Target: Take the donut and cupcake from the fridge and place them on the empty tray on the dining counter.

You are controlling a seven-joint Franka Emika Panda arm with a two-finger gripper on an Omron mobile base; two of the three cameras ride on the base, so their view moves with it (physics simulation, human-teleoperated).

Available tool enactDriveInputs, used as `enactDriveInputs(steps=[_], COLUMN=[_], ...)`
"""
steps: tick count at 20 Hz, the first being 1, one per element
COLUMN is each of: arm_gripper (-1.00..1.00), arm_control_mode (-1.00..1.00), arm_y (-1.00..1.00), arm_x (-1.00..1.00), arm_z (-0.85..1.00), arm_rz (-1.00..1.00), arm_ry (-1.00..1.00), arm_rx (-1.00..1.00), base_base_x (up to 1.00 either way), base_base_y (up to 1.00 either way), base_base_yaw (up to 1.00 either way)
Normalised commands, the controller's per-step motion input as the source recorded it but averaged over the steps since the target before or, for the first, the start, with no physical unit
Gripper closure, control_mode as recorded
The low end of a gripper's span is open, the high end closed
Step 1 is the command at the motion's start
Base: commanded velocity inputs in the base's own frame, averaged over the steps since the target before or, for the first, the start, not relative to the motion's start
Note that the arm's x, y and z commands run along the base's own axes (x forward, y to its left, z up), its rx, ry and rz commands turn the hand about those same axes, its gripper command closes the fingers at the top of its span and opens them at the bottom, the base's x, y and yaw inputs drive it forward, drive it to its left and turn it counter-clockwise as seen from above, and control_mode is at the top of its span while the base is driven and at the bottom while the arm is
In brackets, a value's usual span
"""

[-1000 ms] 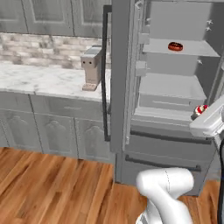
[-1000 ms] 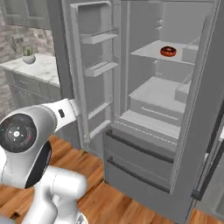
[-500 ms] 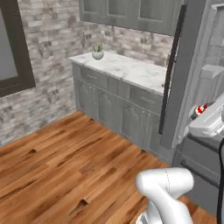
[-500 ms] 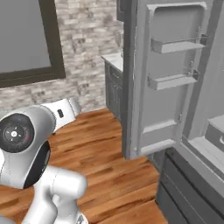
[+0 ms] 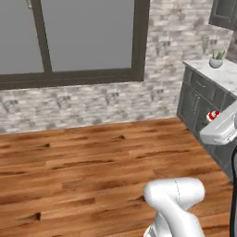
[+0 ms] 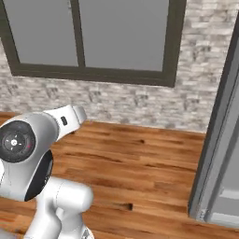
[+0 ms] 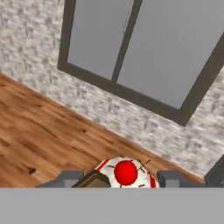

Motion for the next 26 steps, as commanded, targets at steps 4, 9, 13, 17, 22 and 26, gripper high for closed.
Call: enactDriveInputs(steps=[4, 9, 13, 17, 22, 26], arm_gripper=[1.0, 1.0, 1.0, 1.0, 1.0, 1.0], arm_control_mode=[1.0, 1.0, 1.0, 1.0, 1.0, 1.0], arm_y=[0.0, 0.0, 0.0, 0.0, 0.0, 0.0], arm_x=[0.0, 0.0, 0.0, 0.0, 0.0, 0.0], arm_z=[0.0, 0.0, 0.0, 0.0, 0.0, 0.0], arm_rz=[0.0, 0.0, 0.0, 0.0, 0.0, 0.0], arm_ry=[0.0, 0.0, 0.0, 0.0, 0.0, 0.0], arm_rx=[0.0, 0.0, 0.0, 0.0, 0.0, 0.0], base_base_x=[0.11, 0.27, 0.3, 0.29, 0.35, 0.47], base_base_y=[0.0, 0.0, 0.0, 0.0, 0.0, 0.0], base_base_yaw=[0.88, 0.85, 0.83, 0.82, 0.78, 0.73])
